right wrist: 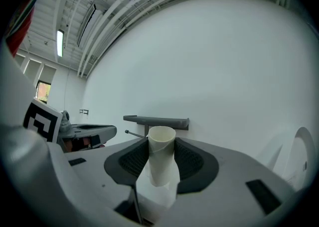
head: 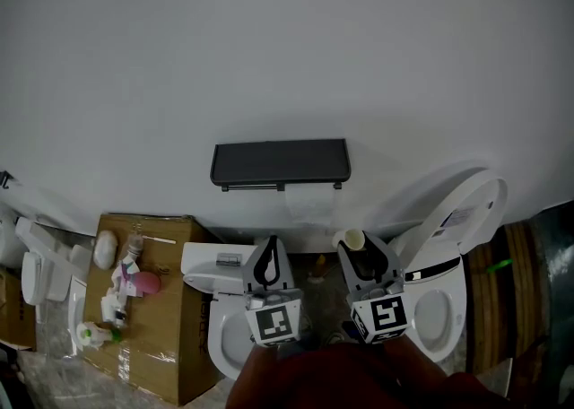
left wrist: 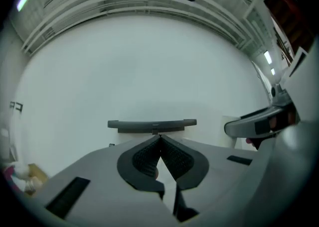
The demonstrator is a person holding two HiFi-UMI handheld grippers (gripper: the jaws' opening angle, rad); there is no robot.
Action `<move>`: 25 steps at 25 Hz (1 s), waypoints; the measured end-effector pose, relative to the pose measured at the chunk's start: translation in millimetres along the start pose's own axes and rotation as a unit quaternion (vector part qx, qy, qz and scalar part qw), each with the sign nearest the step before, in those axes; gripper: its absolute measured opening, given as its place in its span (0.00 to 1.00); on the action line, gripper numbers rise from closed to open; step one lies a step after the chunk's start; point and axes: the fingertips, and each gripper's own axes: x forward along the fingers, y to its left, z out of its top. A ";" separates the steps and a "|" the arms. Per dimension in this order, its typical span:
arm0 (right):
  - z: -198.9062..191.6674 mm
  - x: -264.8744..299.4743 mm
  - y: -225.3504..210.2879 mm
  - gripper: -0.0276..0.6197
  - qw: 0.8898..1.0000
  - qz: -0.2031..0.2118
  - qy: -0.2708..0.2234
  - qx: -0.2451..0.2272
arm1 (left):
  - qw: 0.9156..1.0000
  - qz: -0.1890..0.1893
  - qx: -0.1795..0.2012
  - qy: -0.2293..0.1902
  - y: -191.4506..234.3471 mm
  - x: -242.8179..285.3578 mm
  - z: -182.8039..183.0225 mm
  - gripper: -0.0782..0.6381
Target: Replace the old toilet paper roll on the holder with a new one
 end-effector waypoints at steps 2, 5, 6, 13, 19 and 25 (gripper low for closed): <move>-0.9 1.2 -0.1 0.30 1.000 -0.001 0.003 -0.002 | 1.000 -0.009 0.022 -0.003 -6.8 -2.5 2.8 0.13; -0.2 3.1 -2.8 0.30 1.000 -0.007 0.009 -0.004 | 1.000 -0.018 0.020 0.000 -13.1 -4.9 5.2 0.13; 0.1 3.9 -3.3 0.30 1.000 -0.009 0.010 -0.005 | 1.000 -0.020 0.014 0.000 -14.0 -4.8 5.9 0.13; -2.2 8.3 -6.4 0.30 1.000 -0.014 0.010 0.000 | 1.000 -0.023 -0.015 0.006 -16.7 1.3 6.8 0.13; -4.2 10.9 -9.8 0.30 1.000 -0.010 0.012 0.001 | 1.000 -0.024 -0.004 0.001 -20.7 9.0 9.9 0.13; -5.2 16.6 -11.4 0.30 1.000 -0.007 0.015 0.000 | 1.000 -0.021 -0.009 0.006 -19.8 14.2 7.3 0.13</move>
